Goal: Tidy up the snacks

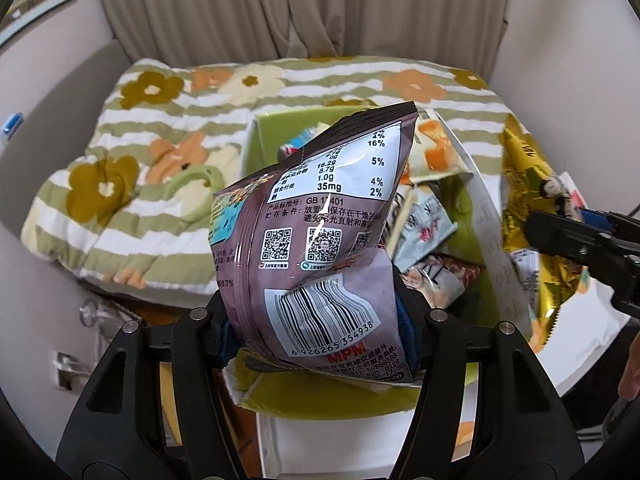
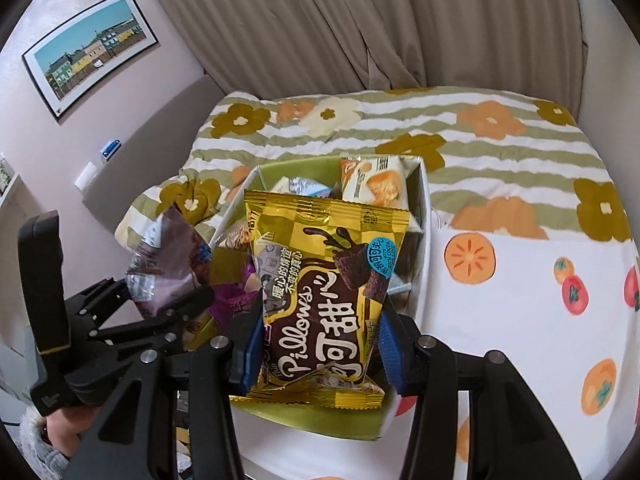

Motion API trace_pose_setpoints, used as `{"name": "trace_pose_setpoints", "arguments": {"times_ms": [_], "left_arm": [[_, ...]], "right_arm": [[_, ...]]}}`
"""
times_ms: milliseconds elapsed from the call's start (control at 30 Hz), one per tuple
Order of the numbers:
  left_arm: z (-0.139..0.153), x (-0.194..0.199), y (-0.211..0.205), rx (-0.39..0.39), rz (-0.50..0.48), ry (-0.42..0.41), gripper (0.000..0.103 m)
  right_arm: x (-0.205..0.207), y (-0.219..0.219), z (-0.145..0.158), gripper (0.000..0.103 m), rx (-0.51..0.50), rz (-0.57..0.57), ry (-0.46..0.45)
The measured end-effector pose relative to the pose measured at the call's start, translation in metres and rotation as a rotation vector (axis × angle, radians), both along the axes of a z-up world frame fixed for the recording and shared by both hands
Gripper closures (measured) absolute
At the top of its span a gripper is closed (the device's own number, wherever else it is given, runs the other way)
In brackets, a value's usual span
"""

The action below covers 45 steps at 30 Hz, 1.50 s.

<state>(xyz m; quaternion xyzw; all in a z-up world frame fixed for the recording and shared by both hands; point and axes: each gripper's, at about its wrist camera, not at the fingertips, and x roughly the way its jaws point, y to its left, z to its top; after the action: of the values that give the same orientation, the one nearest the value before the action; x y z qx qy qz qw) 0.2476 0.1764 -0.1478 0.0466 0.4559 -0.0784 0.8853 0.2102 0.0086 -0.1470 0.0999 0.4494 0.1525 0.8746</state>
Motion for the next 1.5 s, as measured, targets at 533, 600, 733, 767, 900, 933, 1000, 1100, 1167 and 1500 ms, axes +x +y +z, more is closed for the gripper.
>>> {"name": "trace_pose_setpoints", "arguments": {"times_ms": [533, 600, 733, 767, 900, 933, 1000, 1100, 1167, 1500], "left_arm": [[0.002, -0.03, 0.022, -0.095, -0.006, -0.026, 0.001], [0.004, -0.033, 0.024, -0.091, 0.003, -0.033, 0.001], [0.005, -0.037, 0.032, -0.101, 0.011, -0.046, 0.001], [0.005, -0.037, 0.035, -0.103, 0.014, -0.05, 0.001], [0.001, -0.038, 0.045, -0.1, 0.012, -0.056, 0.001], [-0.002, -0.038, 0.046, -0.091, 0.011, -0.056, 0.001], [-0.005, -0.037, 0.047, -0.082, 0.012, -0.048, 0.001], [-0.007, -0.039, 0.048, -0.088, 0.025, -0.045, 0.001], [-0.005, -0.043, 0.047, -0.092, 0.036, -0.048, 0.001], [0.047, -0.089, 0.007, -0.08, 0.022, -0.168, 0.001]], "right_arm": [[-0.001, 0.006, -0.006, 0.058, -0.021, -0.03, 0.004], [-0.001, 0.01, -0.003, 0.058, -0.042, -0.03, -0.003], [0.009, 0.018, -0.005, 0.058, -0.041, -0.034, -0.007], [0.011, 0.019, -0.006, 0.056, -0.036, -0.035, -0.012], [0.02, 0.026, -0.017, 0.0, -0.064, -0.056, -0.027], [0.018, 0.025, -0.018, 0.0, -0.079, -0.071, -0.032], [0.013, 0.021, -0.02, 0.0, -0.074, -0.1, -0.042], [0.008, 0.016, -0.03, 0.0, -0.074, -0.114, 0.004], [0.005, 0.014, -0.034, 0.0, -0.071, -0.109, 0.016], [-0.036, -0.004, 0.011, 0.0, -0.076, -0.098, -0.083]]}}
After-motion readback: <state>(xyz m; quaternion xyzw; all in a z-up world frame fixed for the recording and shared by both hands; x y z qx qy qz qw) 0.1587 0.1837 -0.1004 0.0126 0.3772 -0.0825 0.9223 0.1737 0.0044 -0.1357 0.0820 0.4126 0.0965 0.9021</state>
